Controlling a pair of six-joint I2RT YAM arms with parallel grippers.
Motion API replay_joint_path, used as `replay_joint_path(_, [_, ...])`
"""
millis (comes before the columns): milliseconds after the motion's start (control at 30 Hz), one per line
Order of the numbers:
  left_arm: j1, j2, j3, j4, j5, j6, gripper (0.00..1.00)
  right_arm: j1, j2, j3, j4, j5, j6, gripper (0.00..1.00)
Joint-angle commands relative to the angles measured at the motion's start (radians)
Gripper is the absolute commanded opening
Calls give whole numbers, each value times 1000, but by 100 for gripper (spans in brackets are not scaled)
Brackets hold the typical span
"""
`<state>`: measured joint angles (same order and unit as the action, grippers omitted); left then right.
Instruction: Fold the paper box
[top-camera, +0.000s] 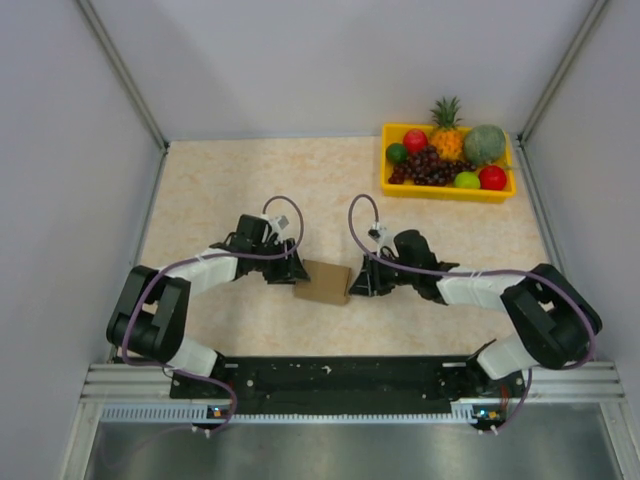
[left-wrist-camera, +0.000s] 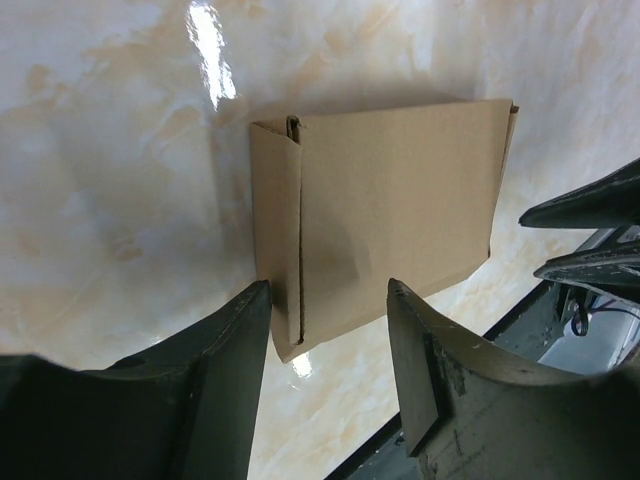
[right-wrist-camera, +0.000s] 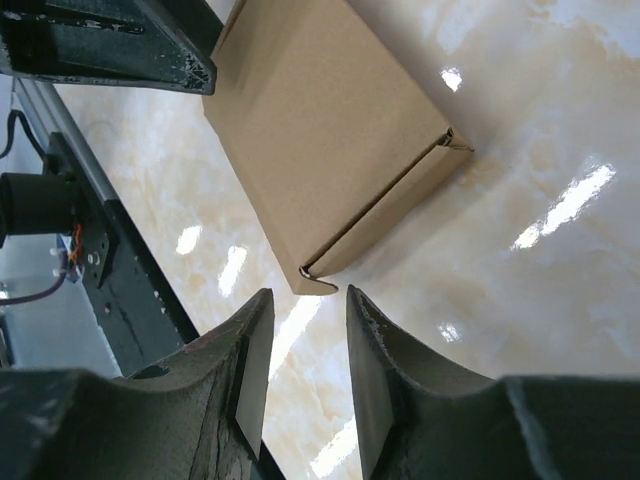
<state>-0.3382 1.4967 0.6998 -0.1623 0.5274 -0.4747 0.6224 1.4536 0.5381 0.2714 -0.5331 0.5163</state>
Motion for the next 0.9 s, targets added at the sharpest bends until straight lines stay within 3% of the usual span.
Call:
replay_joint_path(0, [-12,-27,-17,15,37,30,54,42,17,68,-43,73,-38,34])
replay_joint_path(267, [-15,-73,-55,9,40,21,47,80,47,100,-70,104,-27,28])
replay_joint_path(467, [-15,-113,-77,-9,37,15,55,91,48,120,-132,131,-58,30])
replay_joint_path(667, [-15,-133,-95,4,72,-15,50,96,56,92,-61,88,-6,30])
replay_joint_path(867, [-18,-139,-102,-25,62,-2,51,108,51,97,-96,131,-22,31])
